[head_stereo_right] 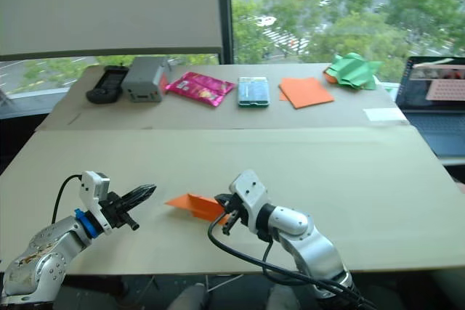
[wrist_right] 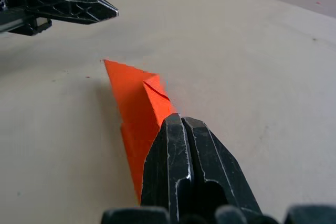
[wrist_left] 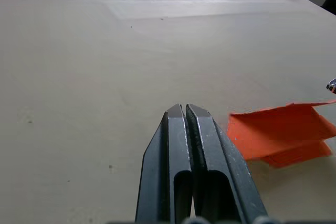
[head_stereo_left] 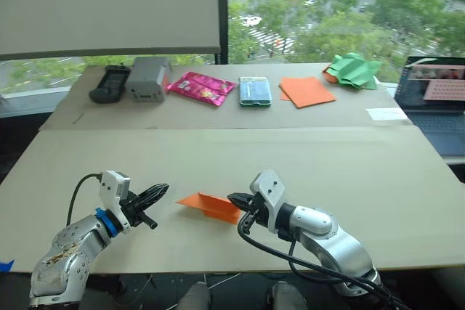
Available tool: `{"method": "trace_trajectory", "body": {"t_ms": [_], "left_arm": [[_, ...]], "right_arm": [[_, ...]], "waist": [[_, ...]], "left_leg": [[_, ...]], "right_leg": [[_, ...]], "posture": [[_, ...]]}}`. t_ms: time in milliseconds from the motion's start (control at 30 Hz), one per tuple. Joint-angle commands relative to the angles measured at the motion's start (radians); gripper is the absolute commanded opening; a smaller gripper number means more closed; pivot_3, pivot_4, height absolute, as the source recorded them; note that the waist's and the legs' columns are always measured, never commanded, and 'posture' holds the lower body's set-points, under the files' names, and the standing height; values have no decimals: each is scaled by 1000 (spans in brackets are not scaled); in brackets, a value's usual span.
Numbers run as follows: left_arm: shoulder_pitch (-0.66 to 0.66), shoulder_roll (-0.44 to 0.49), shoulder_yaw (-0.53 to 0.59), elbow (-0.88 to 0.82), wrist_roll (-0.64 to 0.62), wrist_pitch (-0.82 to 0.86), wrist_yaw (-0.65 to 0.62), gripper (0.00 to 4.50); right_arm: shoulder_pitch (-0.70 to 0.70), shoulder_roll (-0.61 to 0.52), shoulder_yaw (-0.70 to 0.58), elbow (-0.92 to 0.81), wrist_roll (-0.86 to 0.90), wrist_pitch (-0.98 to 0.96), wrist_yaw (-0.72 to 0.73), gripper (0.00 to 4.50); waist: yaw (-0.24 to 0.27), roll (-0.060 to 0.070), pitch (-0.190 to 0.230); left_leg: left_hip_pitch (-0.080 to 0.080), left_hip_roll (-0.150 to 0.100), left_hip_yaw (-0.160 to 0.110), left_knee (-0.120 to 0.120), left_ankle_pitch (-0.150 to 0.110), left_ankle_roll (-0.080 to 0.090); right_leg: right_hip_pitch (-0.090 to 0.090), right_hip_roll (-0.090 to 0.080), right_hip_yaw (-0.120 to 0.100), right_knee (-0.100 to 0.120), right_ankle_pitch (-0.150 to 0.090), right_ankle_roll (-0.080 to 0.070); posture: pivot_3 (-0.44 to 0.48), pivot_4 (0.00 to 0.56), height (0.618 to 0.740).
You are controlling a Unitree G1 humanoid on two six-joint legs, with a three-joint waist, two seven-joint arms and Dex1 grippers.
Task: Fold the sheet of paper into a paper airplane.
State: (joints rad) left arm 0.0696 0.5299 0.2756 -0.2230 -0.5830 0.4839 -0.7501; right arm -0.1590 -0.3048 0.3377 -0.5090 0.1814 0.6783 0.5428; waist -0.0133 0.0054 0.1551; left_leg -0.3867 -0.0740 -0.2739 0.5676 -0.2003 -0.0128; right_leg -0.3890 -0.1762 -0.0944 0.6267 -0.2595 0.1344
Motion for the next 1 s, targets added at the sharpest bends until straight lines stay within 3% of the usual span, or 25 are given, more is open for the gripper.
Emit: {"method": "trace_trajectory", "body": {"t_ms": [33,67,100,133,167,200,267,367,467,1000], "left_arm": [[-13,9,4,-45,-17,11,10,120],[-18,10,5,-47,-18,16,14,120],[-22,11,5,-47,-17,20,17,120],[-24,13,1,-47,-13,22,21,120],[-24,15,-7,-52,-11,26,20,120],[-25,15,-14,-59,-13,31,19,120],[-32,14,-26,-72,-18,40,22,120],[-51,15,-29,-74,-22,53,28,120],[-77,20,-40,-75,-32,73,20,120],[-123,36,-71,-97,-44,114,8,120]], "right_arm": [[-7,14,-46,-35,46,-13,-1,23],[-8,20,-57,-32,55,-6,-3,23],[-10,21,-60,-31,57,-6,-6,23],[-13,17,-60,-28,52,-8,-10,23],[-14,13,-58,-28,50,-10,-11,23],[-13,10,-59,-27,48,-9,-15,23],[-4,1,-55,-26,45,-8,-16,23],[-2,-2,-50,-23,41,-12,-25,23],[-14,2,-48,-15,33,-18,-37,23],[-10,6,-170,39,34,-52,-106,23]], "waist": [[17,-9,-1],[22,-3,-1],[29,3,-1],[38,8,-2],[38,10,-1],[35,9,-1],[24,5,-1],[17,5,-1],[18,1,-2],[23,-5,-6]], "left_leg": [[0,-7,-7,-12,-1,-2],[-5,-5,-2,-15,-2,1],[-14,9,25,-12,-2,7],[-15,23,36,-18,10,-17],[-16,28,36,-14,25,-40],[-20,30,39,-7,24,-40],[-25,34,50,-7,24,-40],[-31,31,54,-7,24,-41],[-29,19,55,-5,25,-40],[-21,19,59,-3,28,-37]], "right_leg": [[2,-1,4,4,-6,-11],[4,-10,-7,3,-7,-13],[2,-18,-22,5,-6,-13],[2,-8,-18,6,-6,-18],[1,7,-5,5,-7,-35],[1,9,-4,3,-12,-46],[1,9,-3,-6,-15,-52],[-1,10,7,-17,-16,-53],[0,12,29,-13,-14,-50],[2,23,51,-13,-5,-53]], "posture": [[0,150,702],[0,150,702],[0,150,702],[0,150,702],[0,150,702],[0,150,702],[0,150,702],[0,150,702],[0,150,702],[0,150,702]]}}
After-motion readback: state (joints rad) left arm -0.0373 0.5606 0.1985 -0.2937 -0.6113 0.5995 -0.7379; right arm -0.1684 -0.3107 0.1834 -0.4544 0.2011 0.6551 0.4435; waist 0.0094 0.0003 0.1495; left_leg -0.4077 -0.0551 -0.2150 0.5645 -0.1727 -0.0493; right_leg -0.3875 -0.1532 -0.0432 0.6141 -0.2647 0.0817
